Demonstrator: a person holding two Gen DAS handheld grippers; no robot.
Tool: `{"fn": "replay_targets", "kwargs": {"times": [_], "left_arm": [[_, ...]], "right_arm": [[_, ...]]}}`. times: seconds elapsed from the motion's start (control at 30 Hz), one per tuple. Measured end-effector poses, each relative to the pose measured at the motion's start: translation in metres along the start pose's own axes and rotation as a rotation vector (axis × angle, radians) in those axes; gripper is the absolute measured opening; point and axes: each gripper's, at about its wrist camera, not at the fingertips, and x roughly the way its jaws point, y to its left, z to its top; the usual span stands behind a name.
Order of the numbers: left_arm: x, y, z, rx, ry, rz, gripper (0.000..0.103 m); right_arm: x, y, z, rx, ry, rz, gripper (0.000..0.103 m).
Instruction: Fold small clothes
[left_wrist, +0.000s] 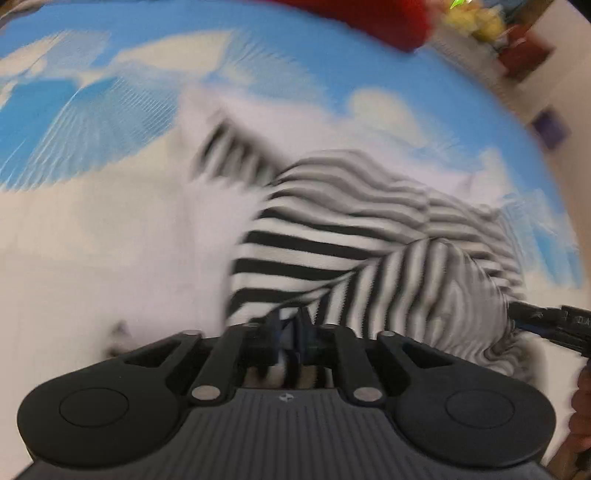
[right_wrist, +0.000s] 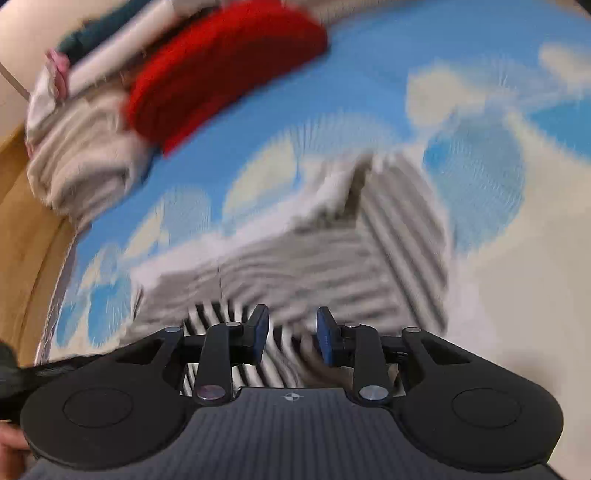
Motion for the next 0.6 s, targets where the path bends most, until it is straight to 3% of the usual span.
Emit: {"fn": "replay_targets", "kwargs": {"times": [0.03, 0.1, 0.2, 0.27, 0.33, 0.4, 0.5, 0.6], "left_arm": [[-0.002, 0.003, 0.002, -0.022, 0.004, -0.021, 0.008], [-0.009, -0.004, 0.002, 0.025, -0.009, -0.002, 0.009], [-0.028, -0.014, 0.001, 0.067, -0.069, -0.084, 0.011], [-0.037, -0.014, -0.004, 0.100, -0.127, -0.103, 0.013], [-0.021, -0.005, -0.008, 0.127, -0.076, -0.008, 0.013], [-0.011, 0.007, -0.013, 0.081, -0.018, 0.001, 0.010], [-0.049, 0.001, -0.011, 0.081, -0.058, -0.028, 0.013], [-0.099, -0.010, -0.022, 0.118, -0.130, -0.039, 0.021]], "right_arm": [[0.009, -0.004, -0.003, -0.001, 0.043, -0.067, 0.030], [0.020, -0.013, -0.005, 0.001, 0.093, -0.175, 0.029], [0.020, -0.020, 0.001, 0.046, 0.098, -0.153, 0.029], [0.012, -0.018, 0.005, 0.037, 0.054, -0.115, 0.030], [0.007, -0.017, 0.007, 0.024, 0.033, -0.086, 0.030], [0.013, -0.020, 0.005, 0.005, 0.063, -0.114, 0.030], [0.016, -0.024, 0.000, 0.027, 0.092, -0.170, 0.029], [-0.025, -0.014, 0.000, 0.049, 0.015, -0.134, 0.030]]}}
